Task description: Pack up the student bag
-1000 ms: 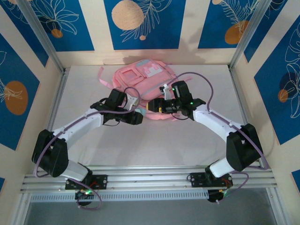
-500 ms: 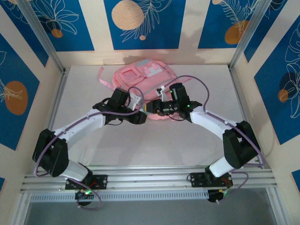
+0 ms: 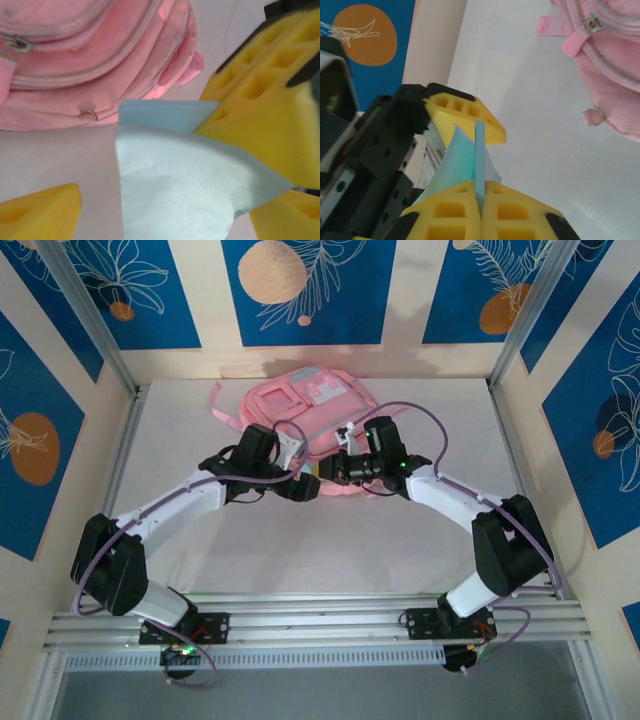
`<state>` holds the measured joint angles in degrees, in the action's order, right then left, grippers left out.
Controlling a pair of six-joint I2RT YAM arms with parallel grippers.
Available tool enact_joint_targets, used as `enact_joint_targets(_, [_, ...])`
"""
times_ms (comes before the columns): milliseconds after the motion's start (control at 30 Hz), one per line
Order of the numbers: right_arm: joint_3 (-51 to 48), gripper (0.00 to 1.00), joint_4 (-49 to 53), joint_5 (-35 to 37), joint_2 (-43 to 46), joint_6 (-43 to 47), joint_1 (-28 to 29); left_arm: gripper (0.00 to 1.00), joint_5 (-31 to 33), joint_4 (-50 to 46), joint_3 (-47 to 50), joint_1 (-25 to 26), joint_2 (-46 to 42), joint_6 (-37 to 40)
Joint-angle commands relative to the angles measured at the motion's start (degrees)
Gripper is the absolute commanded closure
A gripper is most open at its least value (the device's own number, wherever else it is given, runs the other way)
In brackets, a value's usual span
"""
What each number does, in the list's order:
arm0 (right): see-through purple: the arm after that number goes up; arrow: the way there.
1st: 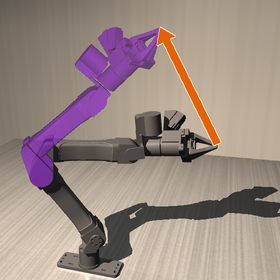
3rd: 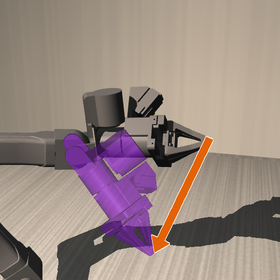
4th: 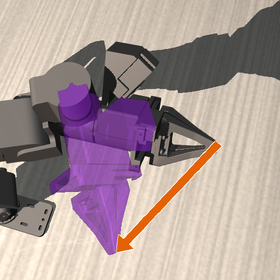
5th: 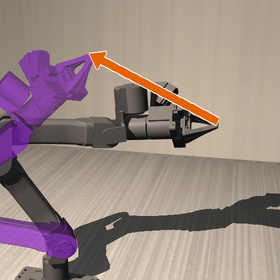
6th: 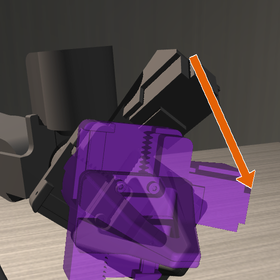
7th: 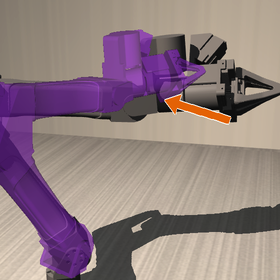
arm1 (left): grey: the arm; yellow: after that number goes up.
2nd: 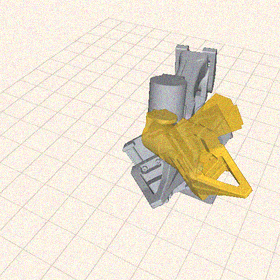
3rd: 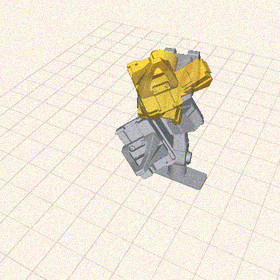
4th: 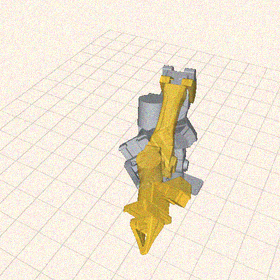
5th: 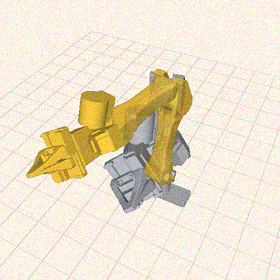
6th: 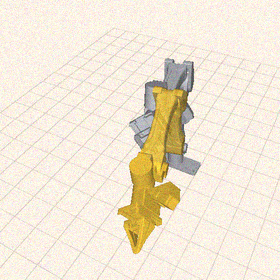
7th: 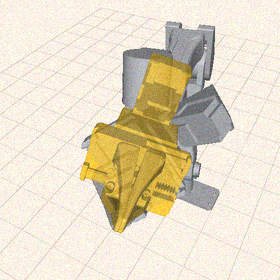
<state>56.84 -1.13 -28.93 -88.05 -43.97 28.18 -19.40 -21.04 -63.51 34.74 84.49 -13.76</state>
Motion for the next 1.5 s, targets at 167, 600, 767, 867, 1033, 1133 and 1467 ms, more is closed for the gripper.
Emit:
enact_joint_targets(167, [-2.9, 1.00, 5.8, 1.4, 7.5, 0.2, -9.7, 0.00, 10.3, 0.1, -8.4, 0.1, 3.1, 1.1])
enact_joint_targets(600, [-9.1, 1.00, 14.9, 1.7, 20.1, 1.9, -29.8, 0.11, 13.6, -3.8, -26.0, 0.6, 18.7, 13.9])
enact_joint_targets(767, [-11.5, 1.00, 15.8, 2.1, 23.8, 0.2, -34.4, 0.12, 13.9, -5.2, -31.5, 1.7, 24.5, 18.7])
enact_joint_targets(867, [-13.1, 1.00, 15.2, 2.7, 25.2, -1.0, -35.6, 0.12, 14.9, -5.6, -34.0, 3.0, 27.3, 21.5])
enact_joint_targets(1033, [-15.2, 1.00, 12.4, 2.7, 26.1, -3.1, -36.1, 0.11, 19.9, -8.1, -39.1, 5.2, 32.4, 25.4])
enact_joint_targets(1133, [-15.6, 1.00, 11.1, 2.3, 25.8, -3.9, -35.9, 0.12, 21.4, -8.4, -41.2, 5.3, 34.5, 26.0])
enact_joint_targets(1467, [-15.6, 1.00, 8.9, 2.7, 24.3, -4.4, -33.1, 0.70, 24.0, -6.9, -44.5, 5.2, 37.2, 27.9])
